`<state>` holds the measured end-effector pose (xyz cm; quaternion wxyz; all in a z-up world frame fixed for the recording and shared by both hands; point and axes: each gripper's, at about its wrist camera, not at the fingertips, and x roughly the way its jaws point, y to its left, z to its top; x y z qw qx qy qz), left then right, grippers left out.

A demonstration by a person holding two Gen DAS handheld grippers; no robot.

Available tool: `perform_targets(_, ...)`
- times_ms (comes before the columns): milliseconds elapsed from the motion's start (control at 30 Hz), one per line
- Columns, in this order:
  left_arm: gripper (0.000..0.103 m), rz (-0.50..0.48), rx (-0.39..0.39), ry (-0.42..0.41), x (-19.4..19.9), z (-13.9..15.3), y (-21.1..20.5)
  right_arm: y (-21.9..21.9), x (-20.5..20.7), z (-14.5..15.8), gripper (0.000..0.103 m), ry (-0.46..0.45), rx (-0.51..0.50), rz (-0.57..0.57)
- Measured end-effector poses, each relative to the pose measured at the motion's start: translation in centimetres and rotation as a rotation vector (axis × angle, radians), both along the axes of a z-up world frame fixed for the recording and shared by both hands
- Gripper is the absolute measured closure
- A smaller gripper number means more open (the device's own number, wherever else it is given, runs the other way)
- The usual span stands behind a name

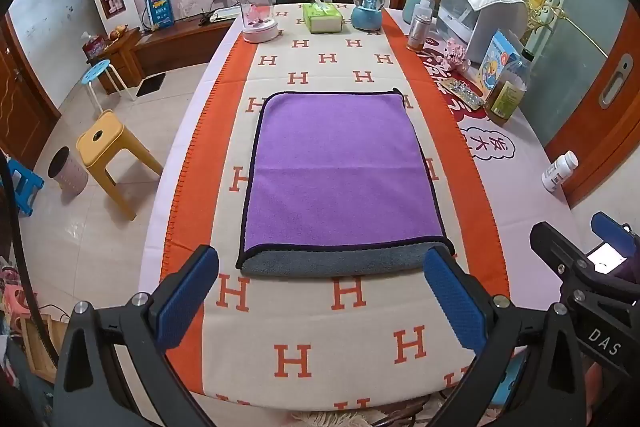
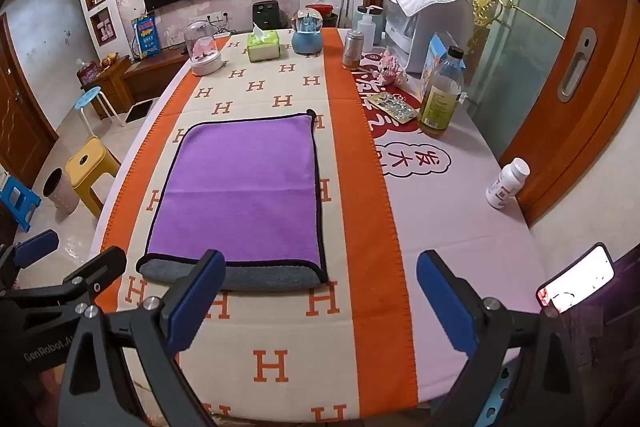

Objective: Fold towel

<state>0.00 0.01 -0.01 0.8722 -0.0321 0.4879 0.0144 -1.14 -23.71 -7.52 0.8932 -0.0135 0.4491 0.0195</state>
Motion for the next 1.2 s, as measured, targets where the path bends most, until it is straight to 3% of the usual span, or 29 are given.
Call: perform_targets(1200,0.001,-0.008,-0.002,-0.005,0.44,0.18,-0.01,0.02,0.07,0.01,0.006,0.005,0.003,0.008)
